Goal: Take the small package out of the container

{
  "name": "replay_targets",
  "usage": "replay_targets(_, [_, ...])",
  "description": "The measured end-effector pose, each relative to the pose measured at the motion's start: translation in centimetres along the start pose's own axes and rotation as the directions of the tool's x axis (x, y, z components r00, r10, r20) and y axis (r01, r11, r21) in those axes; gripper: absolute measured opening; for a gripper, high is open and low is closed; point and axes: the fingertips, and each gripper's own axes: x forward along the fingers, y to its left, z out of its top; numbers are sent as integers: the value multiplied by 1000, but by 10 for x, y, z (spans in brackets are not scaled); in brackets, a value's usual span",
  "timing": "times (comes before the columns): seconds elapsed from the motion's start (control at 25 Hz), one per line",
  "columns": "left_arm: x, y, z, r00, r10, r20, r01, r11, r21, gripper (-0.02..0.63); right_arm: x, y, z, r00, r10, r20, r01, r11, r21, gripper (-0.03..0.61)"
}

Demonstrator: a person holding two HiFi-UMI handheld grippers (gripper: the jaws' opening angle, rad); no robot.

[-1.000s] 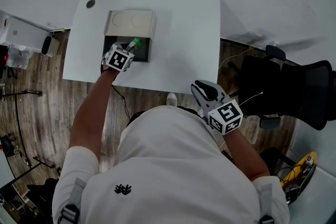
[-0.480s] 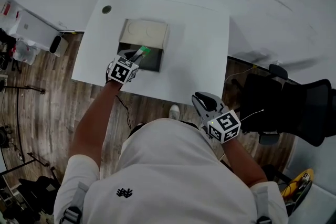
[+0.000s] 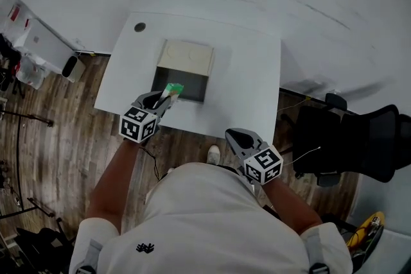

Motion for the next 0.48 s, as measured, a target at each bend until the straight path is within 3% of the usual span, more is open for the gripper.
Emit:
replay_targets(0.16, [-41, -16, -7, 998, -33, 45, 34, 999, -27, 97, 8, 22, -3, 1000, -16, -5, 16, 1000, 5, 11])
replay_targets(0.48, [-116, -35, -35, 995, -91, 47, 92, 996, -16, 97, 18, 71, 0, 997, -75, 26, 76, 997, -3, 8])
